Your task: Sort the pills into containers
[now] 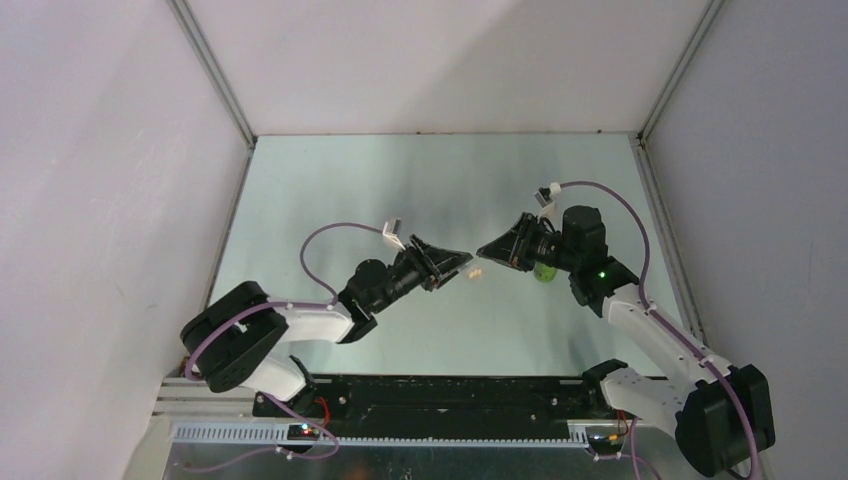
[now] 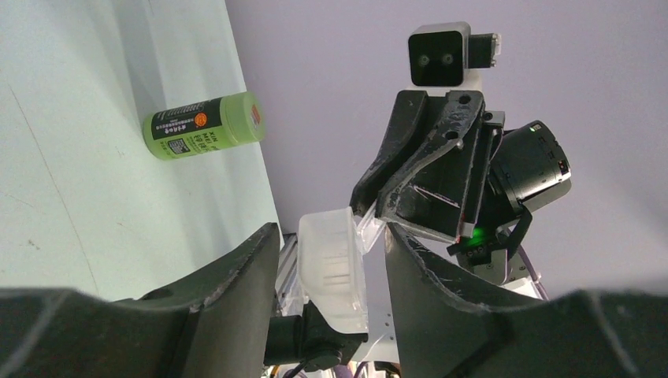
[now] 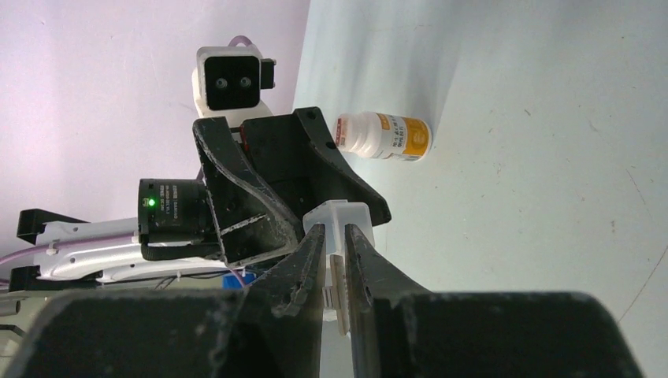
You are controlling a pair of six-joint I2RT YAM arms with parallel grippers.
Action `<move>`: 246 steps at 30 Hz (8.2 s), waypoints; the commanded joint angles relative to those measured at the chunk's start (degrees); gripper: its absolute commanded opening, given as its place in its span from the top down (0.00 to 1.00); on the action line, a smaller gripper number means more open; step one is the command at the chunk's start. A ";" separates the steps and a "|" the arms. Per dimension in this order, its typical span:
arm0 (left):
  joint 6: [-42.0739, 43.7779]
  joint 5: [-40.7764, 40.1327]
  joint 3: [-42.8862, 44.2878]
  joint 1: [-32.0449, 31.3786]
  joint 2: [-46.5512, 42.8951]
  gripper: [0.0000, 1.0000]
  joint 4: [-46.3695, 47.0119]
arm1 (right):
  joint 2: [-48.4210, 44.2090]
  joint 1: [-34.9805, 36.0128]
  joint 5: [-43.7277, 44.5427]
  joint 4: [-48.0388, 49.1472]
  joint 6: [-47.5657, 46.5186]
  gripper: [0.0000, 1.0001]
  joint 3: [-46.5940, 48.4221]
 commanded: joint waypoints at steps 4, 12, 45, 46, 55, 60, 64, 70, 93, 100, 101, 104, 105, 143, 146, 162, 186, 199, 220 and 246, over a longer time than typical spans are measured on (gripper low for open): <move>-0.20 -1.98 0.72 -1.62 0.53 0.45 1.13 | -1.09 -0.24 1.68 3.51 2.52 0.81 -0.88; -2.11 -2.91 0.35 -2.07 1.81 0.54 2.21 | -1.23 -0.27 1.98 3.51 2.51 0.79 -0.92; -1.29 -2.23 4.06 -2.07 -0.86 1.00 0.59 | -9.67 -8.38 6.75 -12.12 5.99 0.44 -0.65; -1.21 -2.22 4.21 -2.07 -0.92 1.00 0.30 | -8.71 -8.34 4.81 -11.91 5.48 0.44 -0.48; -0.38 -1.19 5.58 -2.06 -1.17 1.00 -1.73 | -9.13 -6.85 -4.74 -7.06 2.30 0.40 0.58; 0.44 0.10 6.53 -2.13 -2.12 1.00 -3.36 | -9.32 -6.08 -7.39 -9.15 0.62 0.38 0.75; 1.59 0.78 7.39 -2.09 -3.32 1.00 -5.14 | -9.11 -4.69 -7.57 -10.30 -1.27 0.38 0.75; 3.09 2.13 8.38 -2.04 -6.04 1.00 -7.06 | -8.42 -3.34 -10.31 -5.76 0.30 0.41 -0.24; 3.11 4.06 9.69 -1.35 -11.74 1.00 -13.63 | -4.86 1.41 -16.11 6.61 5.74 0.60 -1.71; 3.24 3.86 9.44 -0.98 -12.93 1.00 -14.29 | -4.99 1.40 -15.53 7.14 6.25 0.73 -1.76; 3.30 3.96 9.53 -0.91 -12.93 1.00 -14.54 | -4.92 1.42 -15.50 7.34 6.40 0.76 -1.74; 3.42 3.94 9.56 -0.82 -13.30 1.00 -14.96 | -4.76 1.37 -15.37 7.58 6.78 0.78 -1.71; 3.48 3.96 9.48 -0.79 -13.33 1.00 -15.02 | -4.67 1.40 -15.38 7.72 6.84 0.77 -1.71; 9.84 1.50 4.26 0.71 -19.40 0.32 -14.86 | -4.79 3.17 -6.56 22.14 20.18 0.73 -4.83; 10.97 1.32 3.91 0.67 -18.85 0.32 -13.87 | -4.55 3.87 -6.04 22.59 20.61 0.73 -5.23; 12.13 0.43 1.22 1.35 -17.65 0.83 -9.16 | -2.17 6.99 -8.66 20.39 18.56 0.66 -5.62; 8.15 14.00 3.96 1.99 -16.87 1.00 -8.78 | -3.52 3.21 -7.14 17.91 3.77 0.32 -0.41; 6.60 15.02 5.48 1.98 -16.47 1.00 -9.04 | 0.57 4.14 -10.75 21.94 6.82 0.60 -0.31; 4.76 16.37 3.87 1.99 -14.84 0.33 -5.24 | -4.70 4.29 -1.05 27.64 13.74 0.76 -4.09; 5.94 15.87 4.75 0.44 -12.97 0.72 -5.29 | -2.81 3.89 2.26 33.30 19.64 0.76 -7.60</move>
